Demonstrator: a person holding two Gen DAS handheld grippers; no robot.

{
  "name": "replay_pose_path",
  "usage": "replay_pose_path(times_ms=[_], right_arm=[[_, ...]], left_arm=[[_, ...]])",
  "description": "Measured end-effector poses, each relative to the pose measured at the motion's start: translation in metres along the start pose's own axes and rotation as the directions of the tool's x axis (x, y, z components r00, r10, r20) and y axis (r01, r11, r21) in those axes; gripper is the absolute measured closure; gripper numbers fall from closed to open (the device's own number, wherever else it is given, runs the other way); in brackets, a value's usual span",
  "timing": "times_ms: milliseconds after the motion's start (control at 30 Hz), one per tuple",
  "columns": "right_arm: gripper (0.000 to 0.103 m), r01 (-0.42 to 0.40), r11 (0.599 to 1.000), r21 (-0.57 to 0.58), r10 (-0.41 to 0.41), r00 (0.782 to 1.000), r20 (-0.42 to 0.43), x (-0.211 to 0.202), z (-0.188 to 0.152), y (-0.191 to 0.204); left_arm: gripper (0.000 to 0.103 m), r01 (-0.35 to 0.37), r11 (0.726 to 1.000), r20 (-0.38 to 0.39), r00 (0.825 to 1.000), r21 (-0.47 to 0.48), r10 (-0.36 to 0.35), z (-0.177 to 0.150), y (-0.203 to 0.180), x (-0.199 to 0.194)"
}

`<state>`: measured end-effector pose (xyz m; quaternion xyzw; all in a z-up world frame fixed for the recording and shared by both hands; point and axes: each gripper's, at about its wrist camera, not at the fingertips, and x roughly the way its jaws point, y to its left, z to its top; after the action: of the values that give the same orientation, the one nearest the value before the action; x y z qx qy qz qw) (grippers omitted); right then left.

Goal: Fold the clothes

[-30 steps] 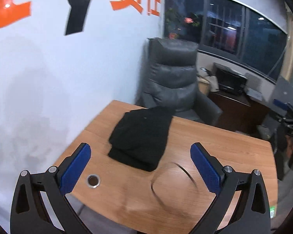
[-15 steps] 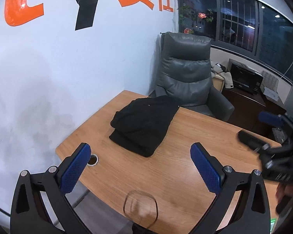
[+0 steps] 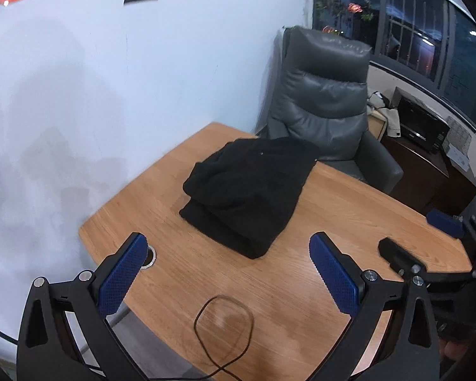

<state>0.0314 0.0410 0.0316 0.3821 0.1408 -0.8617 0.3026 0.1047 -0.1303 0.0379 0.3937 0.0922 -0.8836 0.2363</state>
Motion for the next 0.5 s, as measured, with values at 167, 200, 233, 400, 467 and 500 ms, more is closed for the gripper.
replay_pose_path(times_ms=[167,200,233,400,467,500], right_arm=[[0.009,0.012,1.000,0.006,-0.011,0.996,-0.089,0.055,0.011,0.021],[0.009,0.017,1.000,0.009,-0.016,0.994,-0.112,0.069,0.015,0.027],[0.009,0.022,1.000,0.009,-0.021,0.991,-0.129,0.079,0.019,0.030],[0.009,0.045,0.999,-0.002,-0.045,0.981,-0.191,0.128,0.038,0.051],[0.009,0.052,0.999,-0.005,-0.052,0.975,-0.214,0.145,0.044,0.057],[0.009,0.056,0.998,-0.007,-0.056,0.973,-0.223,0.151,0.046,0.059]], left_arm=[[0.000,0.027,1.000,-0.086,0.996,0.010,-0.026,0.009,0.015,0.057],[0.000,0.033,0.999,-0.105,0.994,0.013,-0.032,0.011,0.019,0.069],[0.000,0.040,0.999,-0.123,0.992,0.015,-0.038,0.014,0.023,0.081],[0.000,0.060,0.998,-0.175,0.983,0.018,-0.056,0.029,0.040,0.129],[0.000,0.067,0.997,-0.177,0.982,0.036,-0.060,0.035,0.045,0.144],[0.000,0.073,0.996,-0.176,0.982,0.048,-0.063,0.038,0.045,0.150]])
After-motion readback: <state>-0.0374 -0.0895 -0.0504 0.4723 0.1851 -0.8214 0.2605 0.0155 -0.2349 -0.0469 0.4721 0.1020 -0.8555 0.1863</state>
